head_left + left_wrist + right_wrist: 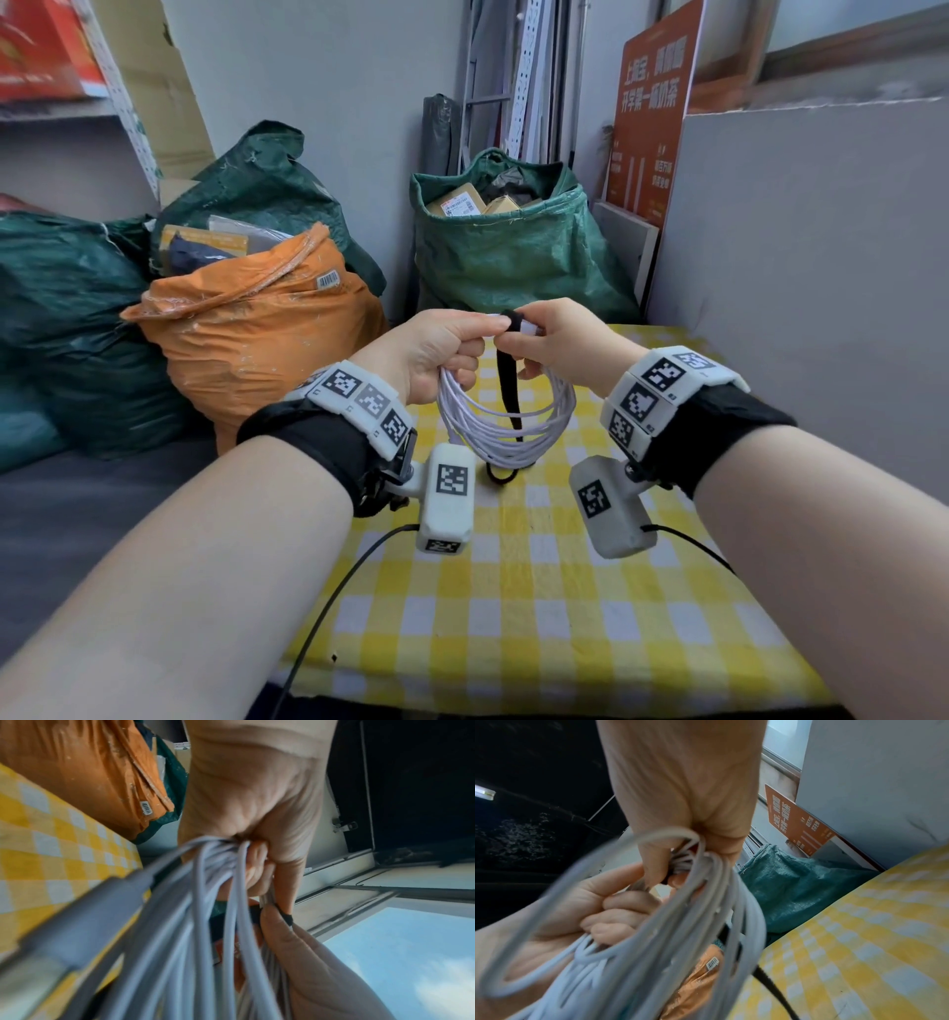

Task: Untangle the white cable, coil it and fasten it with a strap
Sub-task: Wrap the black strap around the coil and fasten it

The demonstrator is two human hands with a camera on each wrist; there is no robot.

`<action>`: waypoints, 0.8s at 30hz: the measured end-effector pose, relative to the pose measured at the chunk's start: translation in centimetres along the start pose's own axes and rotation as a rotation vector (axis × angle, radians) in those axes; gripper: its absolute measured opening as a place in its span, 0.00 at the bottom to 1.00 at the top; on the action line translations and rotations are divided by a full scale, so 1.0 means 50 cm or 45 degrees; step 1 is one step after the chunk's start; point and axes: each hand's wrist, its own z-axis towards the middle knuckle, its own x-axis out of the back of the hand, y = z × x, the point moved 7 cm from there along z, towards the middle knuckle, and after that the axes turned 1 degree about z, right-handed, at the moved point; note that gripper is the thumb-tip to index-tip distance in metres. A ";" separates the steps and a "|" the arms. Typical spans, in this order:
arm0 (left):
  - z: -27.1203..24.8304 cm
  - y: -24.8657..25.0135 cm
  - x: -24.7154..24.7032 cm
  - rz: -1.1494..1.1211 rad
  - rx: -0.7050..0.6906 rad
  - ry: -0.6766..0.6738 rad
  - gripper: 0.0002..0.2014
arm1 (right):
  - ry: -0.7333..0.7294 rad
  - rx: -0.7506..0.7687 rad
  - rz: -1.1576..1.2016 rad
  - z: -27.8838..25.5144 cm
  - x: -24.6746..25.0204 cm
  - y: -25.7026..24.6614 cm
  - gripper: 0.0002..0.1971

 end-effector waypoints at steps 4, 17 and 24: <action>0.004 0.003 0.010 0.108 0.000 0.080 0.04 | 0.041 -0.011 0.022 0.002 0.000 0.000 0.08; 0.006 0.022 0.027 0.249 -0.146 0.095 0.04 | 0.075 0.013 0.118 -0.011 0.002 -0.019 0.14; -0.015 0.051 0.012 0.544 -0.376 0.048 0.21 | 0.102 -0.164 0.384 -0.006 0.014 0.002 0.13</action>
